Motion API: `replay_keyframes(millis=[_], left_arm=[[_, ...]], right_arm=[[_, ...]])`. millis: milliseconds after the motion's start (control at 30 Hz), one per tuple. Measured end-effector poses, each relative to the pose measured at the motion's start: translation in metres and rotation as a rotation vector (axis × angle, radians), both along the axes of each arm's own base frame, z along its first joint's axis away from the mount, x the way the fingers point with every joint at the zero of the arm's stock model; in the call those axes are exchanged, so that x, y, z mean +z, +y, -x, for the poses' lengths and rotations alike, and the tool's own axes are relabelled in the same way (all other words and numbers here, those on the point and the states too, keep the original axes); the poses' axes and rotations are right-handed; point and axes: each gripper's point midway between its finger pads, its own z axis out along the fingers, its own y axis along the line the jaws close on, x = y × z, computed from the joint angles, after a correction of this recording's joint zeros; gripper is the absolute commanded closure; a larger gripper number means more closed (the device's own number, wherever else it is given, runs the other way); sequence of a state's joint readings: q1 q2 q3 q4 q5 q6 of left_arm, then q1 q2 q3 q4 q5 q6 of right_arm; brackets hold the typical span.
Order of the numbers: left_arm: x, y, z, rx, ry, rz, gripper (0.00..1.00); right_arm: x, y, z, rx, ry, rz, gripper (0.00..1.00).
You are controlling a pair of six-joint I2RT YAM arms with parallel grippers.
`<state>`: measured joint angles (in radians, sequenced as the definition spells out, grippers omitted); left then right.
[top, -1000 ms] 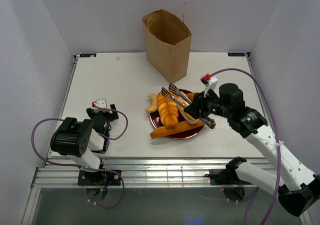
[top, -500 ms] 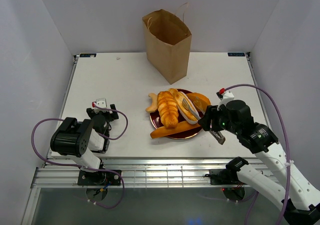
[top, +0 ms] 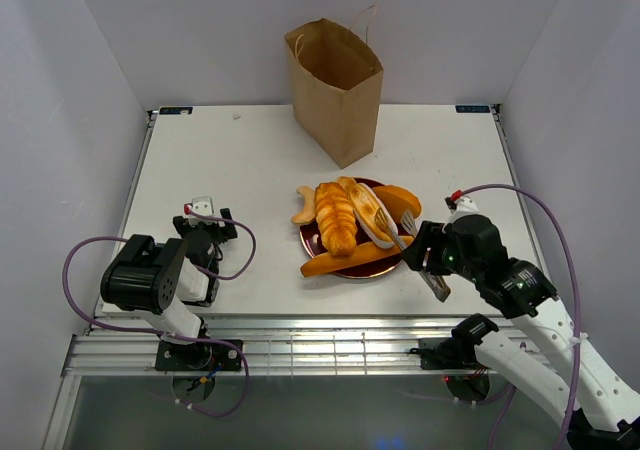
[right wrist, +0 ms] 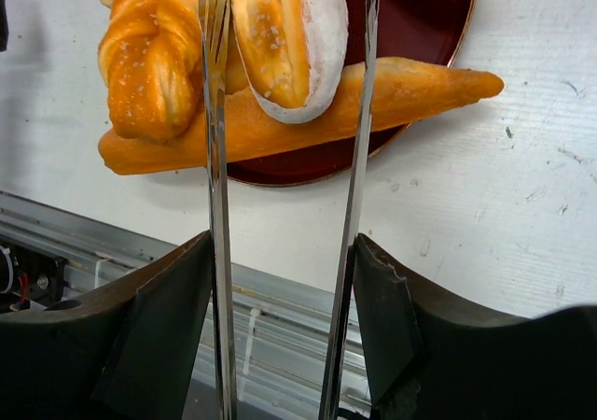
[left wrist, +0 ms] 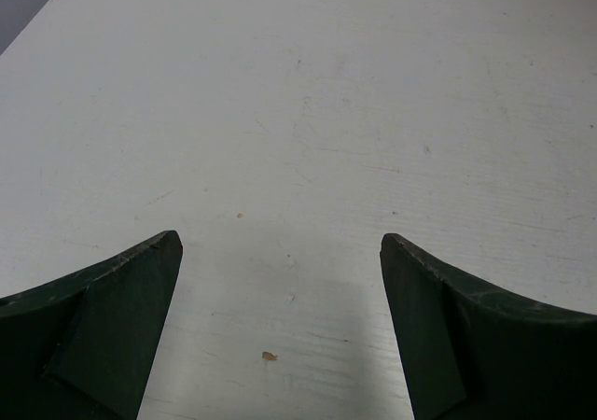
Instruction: Place the fake bread into the paper bag
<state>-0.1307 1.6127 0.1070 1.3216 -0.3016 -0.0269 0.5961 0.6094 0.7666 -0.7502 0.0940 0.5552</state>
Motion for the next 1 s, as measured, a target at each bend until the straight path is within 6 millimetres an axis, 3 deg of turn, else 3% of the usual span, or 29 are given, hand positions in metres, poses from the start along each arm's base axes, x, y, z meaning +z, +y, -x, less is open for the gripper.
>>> replay_keyframes(millis=[200,633,1000], left_arm=[[0.000,0.000,0.000,0.000,0.000,0.000,0.02],[0.000,0.000,0.000,0.000,0.000,0.000,0.02],[0.000,0.000,0.000,0.000,0.000,0.000,0.02]], right_arm=[[-0.021,-0.001,0.005,-0.023,0.063,0.001,0.34],[-0.034,0.018,0.011,0.015,0.098,-0.109,0.37],[-0.029,0.024,0.010,0.017,0.090,-0.153,0.62]])
